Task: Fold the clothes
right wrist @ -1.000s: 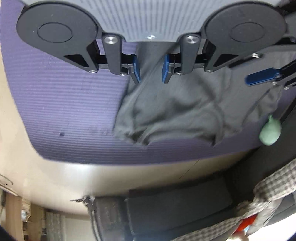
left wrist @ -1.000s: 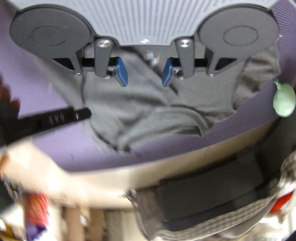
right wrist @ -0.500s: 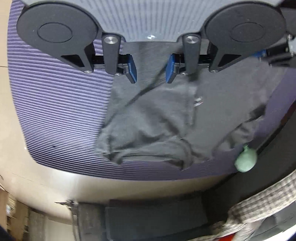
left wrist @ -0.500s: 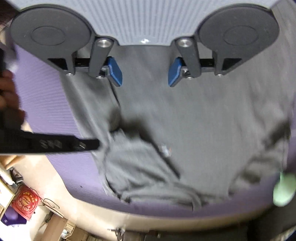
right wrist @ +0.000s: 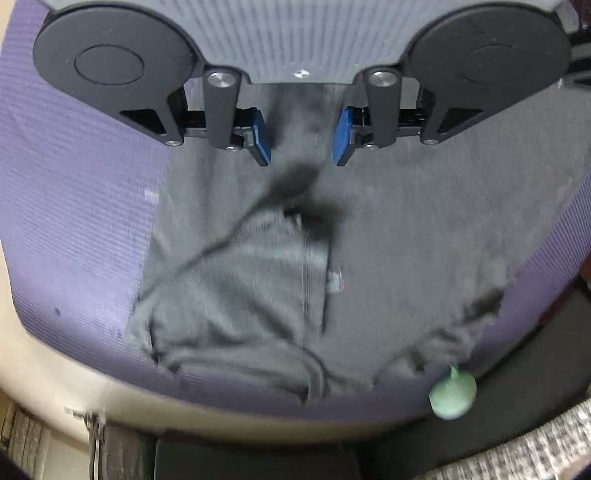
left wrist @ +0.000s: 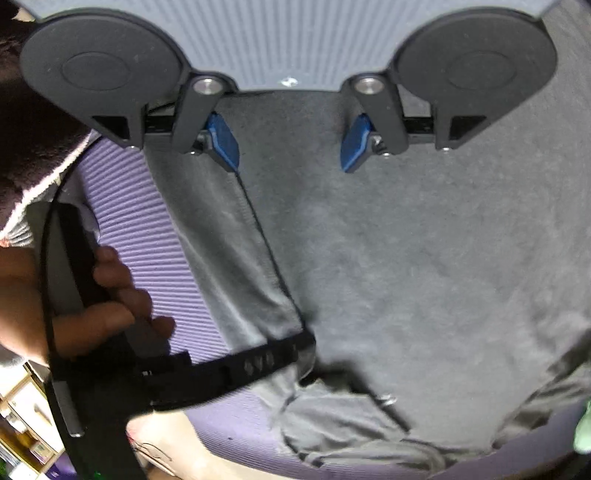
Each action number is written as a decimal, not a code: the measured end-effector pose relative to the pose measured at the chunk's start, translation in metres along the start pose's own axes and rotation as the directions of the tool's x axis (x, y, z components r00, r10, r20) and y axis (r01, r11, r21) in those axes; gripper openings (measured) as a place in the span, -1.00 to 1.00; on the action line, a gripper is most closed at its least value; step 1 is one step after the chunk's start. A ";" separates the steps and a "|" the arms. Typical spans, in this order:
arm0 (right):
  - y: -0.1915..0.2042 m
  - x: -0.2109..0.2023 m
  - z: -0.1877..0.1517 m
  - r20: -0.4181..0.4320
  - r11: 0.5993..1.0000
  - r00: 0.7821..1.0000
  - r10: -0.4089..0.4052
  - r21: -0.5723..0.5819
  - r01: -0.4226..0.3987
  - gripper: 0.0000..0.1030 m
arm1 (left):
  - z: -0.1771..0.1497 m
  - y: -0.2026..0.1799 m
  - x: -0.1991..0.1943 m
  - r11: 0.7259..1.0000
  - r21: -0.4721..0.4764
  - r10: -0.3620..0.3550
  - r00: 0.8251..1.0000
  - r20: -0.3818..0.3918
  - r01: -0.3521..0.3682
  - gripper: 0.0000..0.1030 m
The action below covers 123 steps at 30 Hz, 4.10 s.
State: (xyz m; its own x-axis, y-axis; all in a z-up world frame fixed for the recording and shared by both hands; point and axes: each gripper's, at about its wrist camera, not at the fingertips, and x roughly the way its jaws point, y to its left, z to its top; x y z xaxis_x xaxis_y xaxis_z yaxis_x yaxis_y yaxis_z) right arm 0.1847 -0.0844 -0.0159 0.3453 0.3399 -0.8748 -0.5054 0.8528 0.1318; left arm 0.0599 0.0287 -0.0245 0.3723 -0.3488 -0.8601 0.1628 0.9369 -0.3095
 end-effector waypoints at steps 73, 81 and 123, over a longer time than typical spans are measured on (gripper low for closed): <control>0.117 -0.121 -0.229 0.183 0.989 0.980 -0.083 0.133 0.059 -0.93 | 0.129 0.002 0.041 0.987 -0.103 0.149 0.932 0.331 -0.121 -0.89; 0.102 -0.131 -0.225 0.201 0.983 0.979 0.027 0.172 -0.062 -0.93 | 0.133 -0.011 0.032 0.982 -0.038 0.185 0.921 0.343 -0.183 -0.88; 0.070 -0.097 -0.245 0.157 0.904 0.987 -0.031 0.426 -0.039 -0.11 | 0.119 -0.014 0.042 0.989 -0.066 0.138 0.978 0.156 -0.129 0.61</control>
State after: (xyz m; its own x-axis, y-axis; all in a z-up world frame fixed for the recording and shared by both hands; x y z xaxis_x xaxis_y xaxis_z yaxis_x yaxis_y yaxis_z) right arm -0.0780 -0.1550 -0.0365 0.4811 0.3710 -0.7943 -0.1335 0.9265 0.3519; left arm 0.1820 -0.0019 -0.0085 0.5293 -0.2156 -0.8206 0.0528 0.9737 -0.2218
